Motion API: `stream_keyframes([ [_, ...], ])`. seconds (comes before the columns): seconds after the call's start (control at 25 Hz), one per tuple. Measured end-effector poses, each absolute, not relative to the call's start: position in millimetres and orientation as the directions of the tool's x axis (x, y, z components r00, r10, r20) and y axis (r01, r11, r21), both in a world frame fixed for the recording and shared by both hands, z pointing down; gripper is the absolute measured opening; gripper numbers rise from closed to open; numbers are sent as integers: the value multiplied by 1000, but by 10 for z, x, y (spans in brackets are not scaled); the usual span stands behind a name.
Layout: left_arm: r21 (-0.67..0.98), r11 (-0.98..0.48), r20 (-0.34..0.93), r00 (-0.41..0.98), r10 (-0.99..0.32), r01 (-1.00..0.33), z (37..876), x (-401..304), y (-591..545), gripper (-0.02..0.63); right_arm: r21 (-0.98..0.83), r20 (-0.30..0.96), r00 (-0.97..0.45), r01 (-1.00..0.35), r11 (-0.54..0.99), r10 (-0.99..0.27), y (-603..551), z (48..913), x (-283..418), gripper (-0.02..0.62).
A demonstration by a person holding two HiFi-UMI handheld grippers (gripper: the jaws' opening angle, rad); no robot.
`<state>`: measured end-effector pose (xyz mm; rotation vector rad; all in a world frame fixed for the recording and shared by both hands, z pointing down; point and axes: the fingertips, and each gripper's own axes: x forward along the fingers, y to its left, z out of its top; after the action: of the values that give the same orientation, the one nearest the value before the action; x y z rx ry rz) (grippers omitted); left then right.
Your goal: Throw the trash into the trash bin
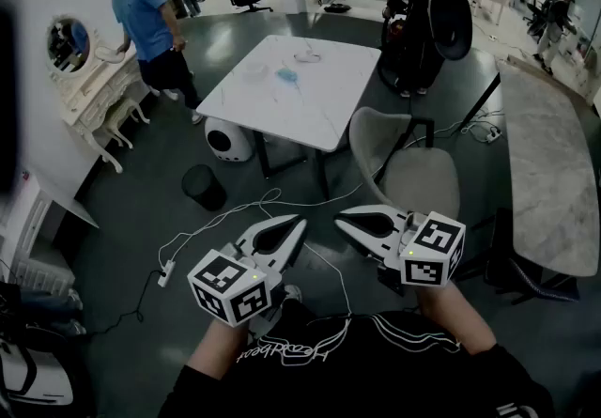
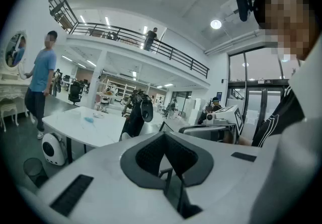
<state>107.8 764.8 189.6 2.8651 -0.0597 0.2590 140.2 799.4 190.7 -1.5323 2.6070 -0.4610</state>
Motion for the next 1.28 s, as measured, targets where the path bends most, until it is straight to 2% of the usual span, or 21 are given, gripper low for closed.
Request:
stream_keyframes([
  [0.52,294,-955,187,982,30,-27,2188,993,7434,5,-327,135,-466,-854,405,-874,7705,2209,1285,32],
  [0.68,329,-944,191,981,42,-24,2361,1023,7203,5,-307,208,-423,-884,352,-882,7476,2428,1310,32],
  [0.84,368,-929,208,976,62,-20,2511,992,6768,5,-314,250,-397,-896,314,-883,7075,2584,1276,32],
  [1.08,410,-911,235,970,63,-40,2692,809,5873,5,-481,225,-420,-833,275,-879,6277,2767,1133,32],
  [1.28,424,-904,225,973,59,-44,2637,633,5077,5,-417,256,-350,-881,224,-901,5504,2677,1108,32],
])
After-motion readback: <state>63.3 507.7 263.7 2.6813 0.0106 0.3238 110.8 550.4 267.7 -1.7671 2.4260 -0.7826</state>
